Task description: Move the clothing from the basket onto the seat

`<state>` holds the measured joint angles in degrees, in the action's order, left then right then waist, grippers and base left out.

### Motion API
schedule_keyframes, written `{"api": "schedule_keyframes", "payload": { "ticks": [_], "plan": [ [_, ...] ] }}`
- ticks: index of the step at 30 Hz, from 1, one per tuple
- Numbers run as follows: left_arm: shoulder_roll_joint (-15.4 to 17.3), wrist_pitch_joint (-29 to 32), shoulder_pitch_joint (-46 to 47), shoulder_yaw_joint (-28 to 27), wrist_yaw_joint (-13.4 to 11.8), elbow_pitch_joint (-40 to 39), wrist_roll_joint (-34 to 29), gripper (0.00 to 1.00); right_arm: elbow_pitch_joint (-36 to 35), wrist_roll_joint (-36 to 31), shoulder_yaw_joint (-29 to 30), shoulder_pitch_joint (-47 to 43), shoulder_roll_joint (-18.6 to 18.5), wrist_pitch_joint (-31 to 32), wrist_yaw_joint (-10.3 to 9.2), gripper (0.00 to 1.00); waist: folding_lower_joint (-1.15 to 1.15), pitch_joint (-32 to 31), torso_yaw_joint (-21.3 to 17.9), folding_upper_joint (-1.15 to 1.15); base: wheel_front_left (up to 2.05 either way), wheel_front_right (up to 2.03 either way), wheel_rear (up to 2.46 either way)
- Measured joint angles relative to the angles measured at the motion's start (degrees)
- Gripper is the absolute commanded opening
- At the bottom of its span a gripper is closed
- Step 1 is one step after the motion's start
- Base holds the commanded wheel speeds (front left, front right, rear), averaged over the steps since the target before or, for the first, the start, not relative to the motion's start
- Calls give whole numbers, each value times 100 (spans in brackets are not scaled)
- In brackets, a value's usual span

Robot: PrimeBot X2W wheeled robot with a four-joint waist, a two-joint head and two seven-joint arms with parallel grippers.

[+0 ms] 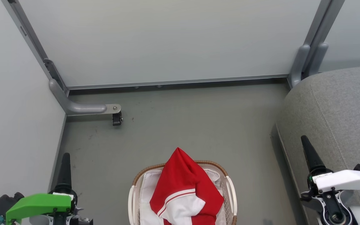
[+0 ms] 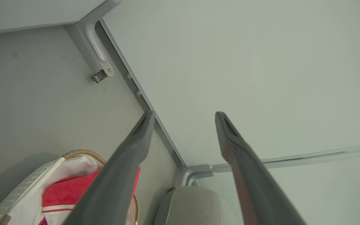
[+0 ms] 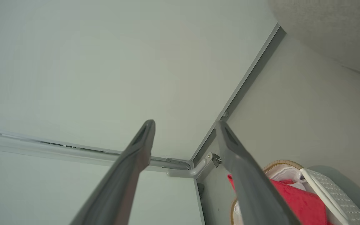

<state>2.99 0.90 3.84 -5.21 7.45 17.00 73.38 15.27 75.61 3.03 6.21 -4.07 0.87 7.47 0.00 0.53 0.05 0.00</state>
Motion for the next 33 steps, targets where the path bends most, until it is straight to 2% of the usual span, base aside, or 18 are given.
{"api": "schedule_keyframes", "payload": {
  "ticks": [19, 33],
  "plan": [
    [88, -405, 24, 322, 0, 120, -2046, 100, 42, -1919, -398, 136, -53, -403, 0, 100, 0, 16, 26, 0, 0, 0, 0],
    [75, -661, 19, 411, -15, 203, -3233, 100, 119, -3029, -565, 121, -82, -654, 0, 100, 0, 3, 26, 0, 0, 0, 0]
  ]
}}
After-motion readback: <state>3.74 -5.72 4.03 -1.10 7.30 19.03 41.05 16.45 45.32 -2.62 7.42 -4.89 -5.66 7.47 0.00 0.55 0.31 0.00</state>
